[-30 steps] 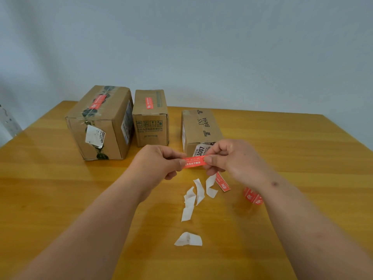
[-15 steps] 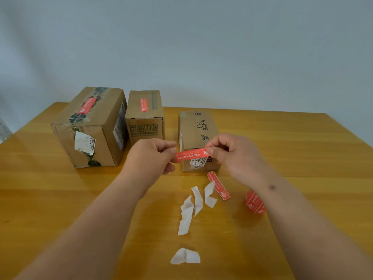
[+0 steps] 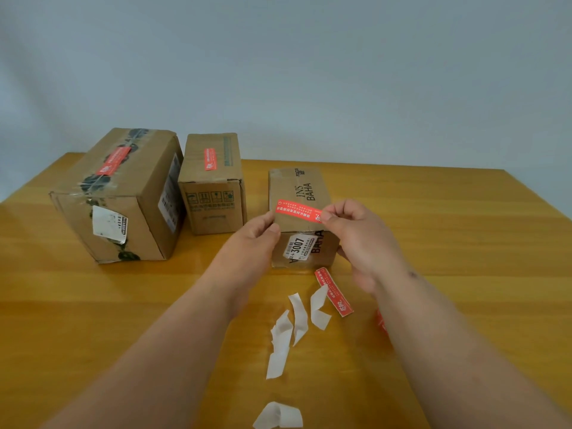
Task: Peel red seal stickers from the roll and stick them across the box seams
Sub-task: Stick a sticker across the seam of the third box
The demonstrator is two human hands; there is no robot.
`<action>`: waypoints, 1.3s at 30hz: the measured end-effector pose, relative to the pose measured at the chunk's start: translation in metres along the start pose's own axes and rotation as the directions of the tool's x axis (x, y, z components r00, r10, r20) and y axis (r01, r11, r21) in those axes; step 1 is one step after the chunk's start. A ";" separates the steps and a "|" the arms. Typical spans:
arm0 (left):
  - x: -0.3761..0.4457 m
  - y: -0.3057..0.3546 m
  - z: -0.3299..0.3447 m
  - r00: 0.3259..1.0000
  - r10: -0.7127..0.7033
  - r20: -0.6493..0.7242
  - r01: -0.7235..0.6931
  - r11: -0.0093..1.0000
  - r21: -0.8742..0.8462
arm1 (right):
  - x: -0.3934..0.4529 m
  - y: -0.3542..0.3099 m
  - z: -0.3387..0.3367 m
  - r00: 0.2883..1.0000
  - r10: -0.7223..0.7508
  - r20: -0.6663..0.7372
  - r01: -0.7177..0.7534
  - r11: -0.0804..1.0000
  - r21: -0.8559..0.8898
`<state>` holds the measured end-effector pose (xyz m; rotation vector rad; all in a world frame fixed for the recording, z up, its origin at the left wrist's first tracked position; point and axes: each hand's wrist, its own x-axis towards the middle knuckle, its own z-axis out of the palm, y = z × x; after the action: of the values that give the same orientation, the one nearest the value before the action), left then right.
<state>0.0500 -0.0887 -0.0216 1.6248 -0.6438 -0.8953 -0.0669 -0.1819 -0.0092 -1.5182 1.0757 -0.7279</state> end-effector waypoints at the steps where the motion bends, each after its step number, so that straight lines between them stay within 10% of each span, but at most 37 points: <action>1: 0.001 -0.001 -0.002 1.000 0.001 -0.011 -0.001 1.000 -0.011 | -0.001 0.001 0.002 1.000 0.007 0.005 -0.007 1.000 0.015; 18: -0.030 -0.015 -0.080 0.942 0.021 -0.334 -0.017 1.000 0.013 | -0.077 -0.020 0.033 0.937 -0.038 0.347 0.057 0.997 -0.046; 23: -0.035 -0.023 -0.114 0.937 0.022 -0.348 0.007 0.997 0.083 | -0.082 -0.024 0.042 0.962 -0.136 0.236 0.181 0.967 -0.179; 29: -0.043 -0.014 -0.114 0.931 0.286 -0.228 -0.146 0.862 0.485 | -0.067 -0.029 0.051 0.972 -0.202 0.122 0.231 0.922 -0.310; 39: -0.029 -0.010 -0.116 0.968 0.221 0.123 -0.220 0.498 0.839 | -0.048 -0.016 0.055 0.980 -0.190 0.061 0.195 0.850 -0.490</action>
<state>0.1294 0.0011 -0.0135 2.3254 -1.4204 -0.3503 -0.0343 -0.1150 -0.0018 -2.0922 1.1692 -0.6021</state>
